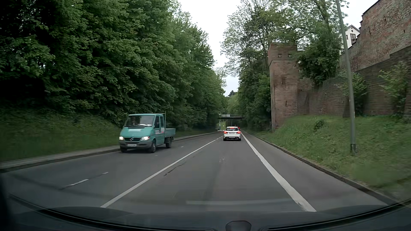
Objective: Follow the waypoints while adhering to traffic rules and regulations
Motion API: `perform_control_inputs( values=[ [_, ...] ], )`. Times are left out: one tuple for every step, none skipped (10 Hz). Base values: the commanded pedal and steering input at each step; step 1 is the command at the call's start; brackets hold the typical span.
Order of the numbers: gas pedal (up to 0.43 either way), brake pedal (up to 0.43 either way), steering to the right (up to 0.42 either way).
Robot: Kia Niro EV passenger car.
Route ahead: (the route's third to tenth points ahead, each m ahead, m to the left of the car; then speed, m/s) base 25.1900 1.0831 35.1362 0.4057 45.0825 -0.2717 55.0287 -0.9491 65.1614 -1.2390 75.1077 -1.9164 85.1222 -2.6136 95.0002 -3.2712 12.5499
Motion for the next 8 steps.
perform_control_inputs(
  values=[
    [0.067,0.0,0.021],
    [0.079,0.0,0.021],
    [0.079,0.0,0.019],
    [0.079,0.0,0.016],
    [0.079,0.0,0.014],
    [0.079,0.0,0.01],
    [0.079,0.0,0.01],
    [0.067,0.0,0.009]
  ],
)
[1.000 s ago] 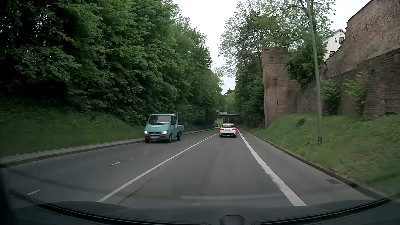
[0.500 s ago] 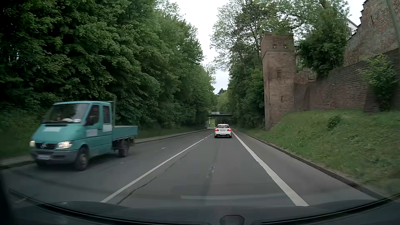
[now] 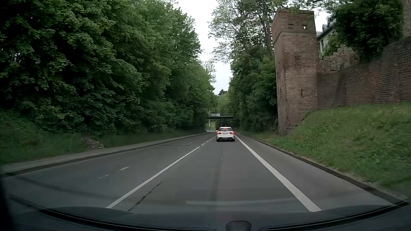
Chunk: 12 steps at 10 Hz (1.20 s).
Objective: Follow the waypoints while adhering to traffic rules and regulations
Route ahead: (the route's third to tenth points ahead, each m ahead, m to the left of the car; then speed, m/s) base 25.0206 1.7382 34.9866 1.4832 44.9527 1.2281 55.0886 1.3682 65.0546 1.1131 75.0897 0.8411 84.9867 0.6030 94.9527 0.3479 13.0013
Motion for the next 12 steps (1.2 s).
perform_control_inputs(
  values=[
    [0.059,0.0,0.009],
    [0.059,0.0,0.009],
    [0.0,0.0,0.009],
    [0.0,0.0,0.008],
    [0.0,0.0,0.008],
    [0.0,0.0,0.007],
    [0.0,0.0,0.005],
    [0.0,0.0,0.005],
    [0.0,0.0,0.004],
    [0.0,0.0,0.004],
    [0.0,0.0,0.004],
    [0.0,0.0,0.004]
  ],
)
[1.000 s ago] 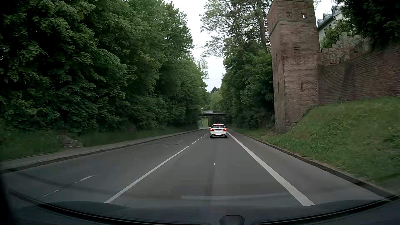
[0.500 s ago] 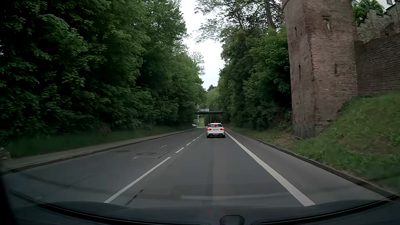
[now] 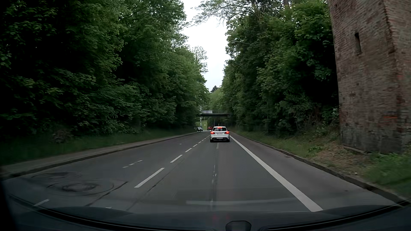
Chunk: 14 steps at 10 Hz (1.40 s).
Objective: Follow the waypoints while adhering to traffic rules and regulations
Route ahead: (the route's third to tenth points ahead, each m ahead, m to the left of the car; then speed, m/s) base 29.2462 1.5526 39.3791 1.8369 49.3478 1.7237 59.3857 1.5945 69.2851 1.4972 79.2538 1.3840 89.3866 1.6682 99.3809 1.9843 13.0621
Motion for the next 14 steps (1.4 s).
perform_control_inputs(
  values=[
    [0.0,0.0,0.003],
    [0.0,0.0,0.001],
    [0.0,0.0,0.001],
    [0.0,0.0,0.001],
    [0.0,0.0,0.0],
    [0.0,0.0,0.0],
    [0.0,0.0,-0.002],
    [0.0,0.012,-0.003],
    [0.0,0.061,-0.002],
    [0.0,0.091,-0.003],
    [0.0,0.116,-0.003],
    [0.0,0.152,-0.003],
    [0.0,0.171,-0.003],
    [0.0,0.183,-0.003]
  ],
)
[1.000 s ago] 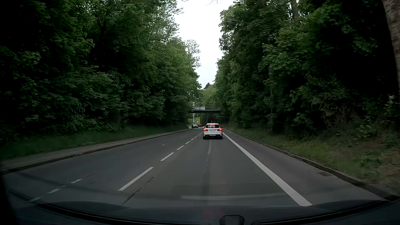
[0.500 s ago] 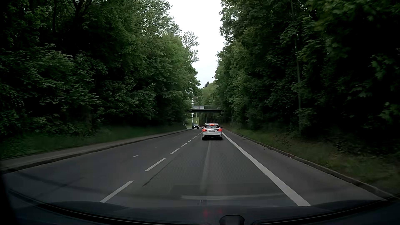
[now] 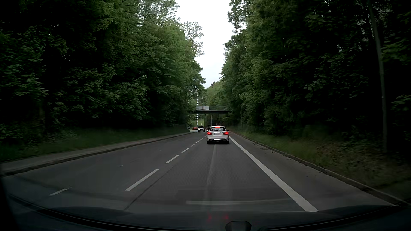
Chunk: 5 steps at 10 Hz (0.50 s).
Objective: Follow the waypoints while adhering to traffic rules and regulations
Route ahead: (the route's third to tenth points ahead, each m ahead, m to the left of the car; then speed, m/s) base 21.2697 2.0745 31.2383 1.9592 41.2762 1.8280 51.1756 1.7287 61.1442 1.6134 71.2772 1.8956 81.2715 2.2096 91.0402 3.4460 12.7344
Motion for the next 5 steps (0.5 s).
perform_control_inputs(
  values=[
    [0.0,0.189,-0.003],
    [0.0,0.201,-0.003],
    [0.0,0.201,-0.003],
    [0.0,0.207,-0.003],
    [0.0,0.207,-0.003]
  ],
)
